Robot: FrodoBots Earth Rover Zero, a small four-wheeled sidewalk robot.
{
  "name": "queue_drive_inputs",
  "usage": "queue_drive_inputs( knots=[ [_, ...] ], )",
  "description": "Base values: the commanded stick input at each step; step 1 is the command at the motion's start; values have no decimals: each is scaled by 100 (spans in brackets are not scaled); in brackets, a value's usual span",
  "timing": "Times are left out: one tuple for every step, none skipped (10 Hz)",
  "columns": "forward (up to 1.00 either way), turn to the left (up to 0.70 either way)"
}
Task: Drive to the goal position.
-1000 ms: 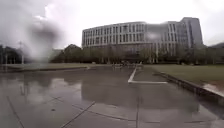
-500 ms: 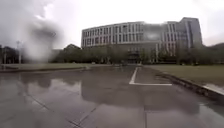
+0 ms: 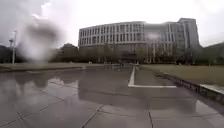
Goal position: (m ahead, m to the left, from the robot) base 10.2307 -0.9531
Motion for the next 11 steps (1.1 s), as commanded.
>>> queue_drive_inputs(
  knots=[
    [70, 0],
    [70, 0],
    [70, -4],
    [70, -30],
    [70, -34],
    [70, -21],
    [70, 0],
    [70, 0],
    [70, 0],
    [70, 0],
    [70, 0]
  ],
)
